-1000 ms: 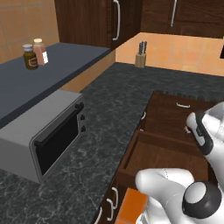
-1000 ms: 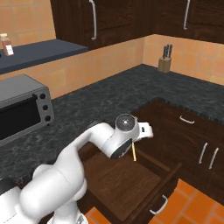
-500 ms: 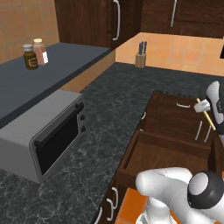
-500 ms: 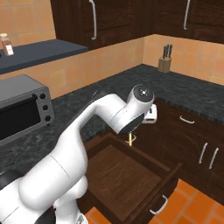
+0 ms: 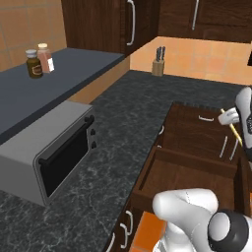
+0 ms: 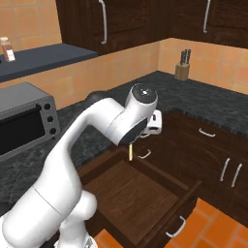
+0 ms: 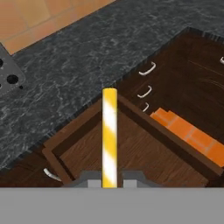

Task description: Take a straw from the drawer in front and place it inside the glass cup on the dining counter.

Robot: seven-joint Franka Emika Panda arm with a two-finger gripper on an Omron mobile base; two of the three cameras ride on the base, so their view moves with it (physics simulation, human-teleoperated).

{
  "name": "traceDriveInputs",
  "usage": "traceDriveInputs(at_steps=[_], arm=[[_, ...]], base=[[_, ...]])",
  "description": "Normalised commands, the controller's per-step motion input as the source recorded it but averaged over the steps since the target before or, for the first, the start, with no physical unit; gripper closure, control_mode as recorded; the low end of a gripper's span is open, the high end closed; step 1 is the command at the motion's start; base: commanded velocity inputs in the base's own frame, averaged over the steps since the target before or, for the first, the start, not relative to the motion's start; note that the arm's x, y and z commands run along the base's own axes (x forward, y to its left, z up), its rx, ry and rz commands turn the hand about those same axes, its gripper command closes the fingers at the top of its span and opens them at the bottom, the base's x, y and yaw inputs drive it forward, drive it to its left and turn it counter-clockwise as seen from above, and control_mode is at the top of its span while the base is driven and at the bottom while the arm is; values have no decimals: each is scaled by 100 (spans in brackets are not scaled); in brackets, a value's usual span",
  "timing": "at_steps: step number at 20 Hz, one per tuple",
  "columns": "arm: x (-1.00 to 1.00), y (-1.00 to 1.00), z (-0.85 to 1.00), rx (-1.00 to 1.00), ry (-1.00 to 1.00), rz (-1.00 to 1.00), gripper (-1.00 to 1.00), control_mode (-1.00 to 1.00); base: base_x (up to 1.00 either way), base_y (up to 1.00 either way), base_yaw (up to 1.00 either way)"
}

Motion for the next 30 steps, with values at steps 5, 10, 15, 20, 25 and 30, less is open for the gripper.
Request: traceDriveInputs(at_steps=[5,10,15,20,25,30], arm=[[-43,23,16,-2,-13,-1,100,-100],[-41,11,15,-12,-30,0,100,-100],[-3,12,2,-4,-4,0,100,-100],[0,0,0,0,0,0,100,-100],[-7,0,0,0,-3,0,100,100],[0,0,0,0,0,0,100,100]], base=[[0,0,0],[0,0,0],[0,0,0],[0,0,0],[-43,0,-10],[-72,0,-40]])
